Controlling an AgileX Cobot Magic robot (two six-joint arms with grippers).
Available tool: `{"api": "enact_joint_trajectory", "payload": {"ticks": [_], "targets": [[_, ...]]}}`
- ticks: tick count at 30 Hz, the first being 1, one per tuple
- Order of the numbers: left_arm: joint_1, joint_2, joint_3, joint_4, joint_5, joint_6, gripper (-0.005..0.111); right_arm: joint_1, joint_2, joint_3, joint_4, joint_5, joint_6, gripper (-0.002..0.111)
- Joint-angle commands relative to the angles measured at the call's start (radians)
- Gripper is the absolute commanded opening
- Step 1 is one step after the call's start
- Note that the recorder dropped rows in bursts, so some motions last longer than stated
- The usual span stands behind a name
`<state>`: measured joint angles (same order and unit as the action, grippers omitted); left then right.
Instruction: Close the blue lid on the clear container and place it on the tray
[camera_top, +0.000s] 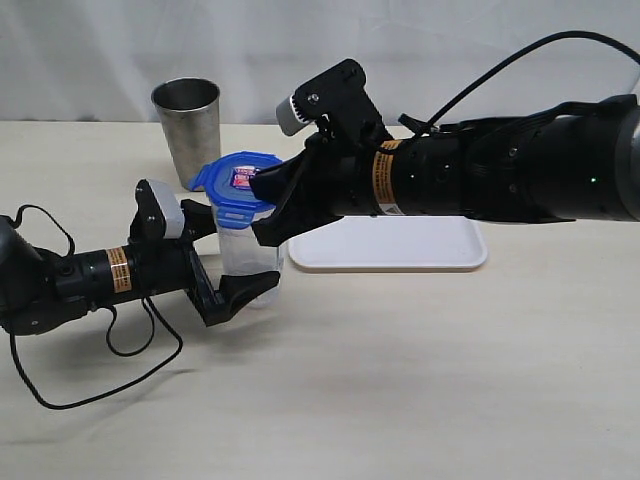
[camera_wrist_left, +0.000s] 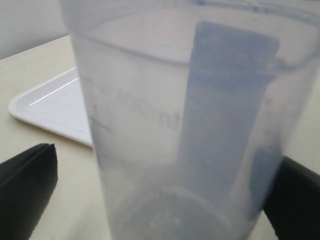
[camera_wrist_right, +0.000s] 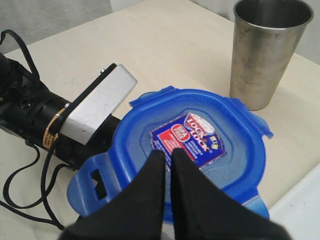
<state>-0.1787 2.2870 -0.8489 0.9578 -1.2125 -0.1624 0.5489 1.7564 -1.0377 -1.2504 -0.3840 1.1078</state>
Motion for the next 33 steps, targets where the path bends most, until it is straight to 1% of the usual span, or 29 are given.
{"api": "enact_joint_trajectory", "payload": {"ticks": [1, 6, 11, 15, 17, 22, 24, 26, 27, 30, 31, 33], "targets": [[-0.006, 0.002, -0.003, -0.010, -0.009, -0.007, 0.105, 0.001, 0.010, -0.011, -0.018, 0.008, -0.013, 0.004], [-0.006, 0.002, -0.003, -0.010, -0.009, -0.007, 0.105, 0.001, 0.010, -0.055, -0.018, 0.008, 0.014, 0.004], [-0.006, 0.002, -0.003, -0.010, -0.009, -0.007, 0.105, 0.001, 0.008, -0.055, -0.032, 0.012, 0.036, 0.005], [-0.006, 0.002, -0.003, -0.010, -0.009, -0.007, 0.105, 0.001, -0.042, -0.055, -0.035, 0.025, 0.036, 0.005], [-0.006, 0.002, -0.003, -0.010, -0.009, -0.007, 0.105, 0.001, -0.093, -0.055, -0.035, 0.082, 0.048, 0.005], [-0.006, 0.002, -0.003, -0.010, -0.009, -0.007, 0.105, -0.003, -0.231, -0.050, -0.035, 0.348, 0.088, 0.004], [-0.006, 0.002, -0.003, -0.010, -0.009, -0.007, 0.105, -0.029, -0.274, -0.031, -0.035, 0.361, 0.094, 0.004], [-0.006, 0.002, -0.003, -0.010, -0.009, -0.007, 0.105, -0.105, -0.296, 0.012, -0.036, 0.241, 0.133, 0.004], [-0.006, 0.002, -0.003, -0.010, -0.009, -0.007, 0.105, -0.148, -0.298, 0.032, -0.043, 0.143, 0.156, 0.004], [-0.006, 0.002, -0.003, -0.010, -0.009, -0.007, 0.105, -0.350, -0.263, 0.087, -0.138, -0.193, 0.287, 0.004], [-0.006, 0.002, -0.003, -0.010, -0.009, -0.007, 0.105, -0.417, -0.222, 0.089, -0.201, -0.337, 0.351, 0.004], [-0.006, 0.002, -0.003, -0.010, -0.009, -0.007, 0.105, -0.508, -0.143, 0.082, -0.200, -0.482, 0.374, 0.004]]}}
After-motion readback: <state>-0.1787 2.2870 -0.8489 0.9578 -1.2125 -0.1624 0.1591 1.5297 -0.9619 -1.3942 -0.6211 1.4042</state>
